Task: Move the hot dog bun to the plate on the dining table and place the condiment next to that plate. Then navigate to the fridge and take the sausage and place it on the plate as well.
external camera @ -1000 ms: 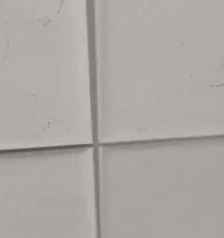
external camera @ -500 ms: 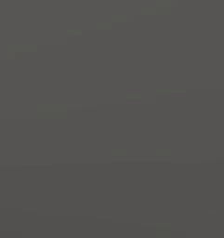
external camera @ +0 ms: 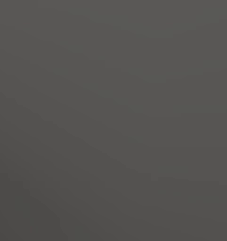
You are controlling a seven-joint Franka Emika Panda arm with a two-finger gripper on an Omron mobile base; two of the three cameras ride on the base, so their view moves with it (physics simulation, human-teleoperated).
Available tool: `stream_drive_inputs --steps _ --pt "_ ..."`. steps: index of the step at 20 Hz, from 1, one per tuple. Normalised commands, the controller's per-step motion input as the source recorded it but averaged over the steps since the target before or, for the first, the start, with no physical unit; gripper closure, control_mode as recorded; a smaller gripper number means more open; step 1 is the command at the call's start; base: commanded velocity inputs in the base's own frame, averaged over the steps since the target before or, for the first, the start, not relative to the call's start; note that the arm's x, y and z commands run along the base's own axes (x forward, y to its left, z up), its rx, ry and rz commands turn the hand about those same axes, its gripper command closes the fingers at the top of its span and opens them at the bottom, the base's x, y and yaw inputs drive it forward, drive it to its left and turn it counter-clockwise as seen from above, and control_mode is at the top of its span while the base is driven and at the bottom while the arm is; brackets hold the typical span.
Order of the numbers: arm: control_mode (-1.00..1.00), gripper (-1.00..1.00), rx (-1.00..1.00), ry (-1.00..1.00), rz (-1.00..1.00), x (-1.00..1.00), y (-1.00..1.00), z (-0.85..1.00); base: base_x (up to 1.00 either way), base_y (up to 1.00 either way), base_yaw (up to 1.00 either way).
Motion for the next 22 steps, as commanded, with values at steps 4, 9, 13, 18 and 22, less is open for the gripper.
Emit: stream_drive_inputs --steps 4,9,13,18,22 --pt "1.00 -1.00 0.00 0.00 0.00 0.00 0.00 0.00 1.00 0.44 0.18" --pt "1.00 -1.00 0.00 0.00 0.00 0.00 0.00 0.00 1.00 0.24 -0.05" --pt "1.00 -1.00 0.00 0.00 0.00 0.00 0.00 0.00 0.99 0.10 -0.45" --pt "1.00 -1.00 0.00 0.00 0.00 0.00 0.00 0.00 0.96 0.08 -0.52" --pt "1.00 -1.00 0.00 0.00 0.00 0.00 0.00 0.00 1.00 0.01 -0.45"
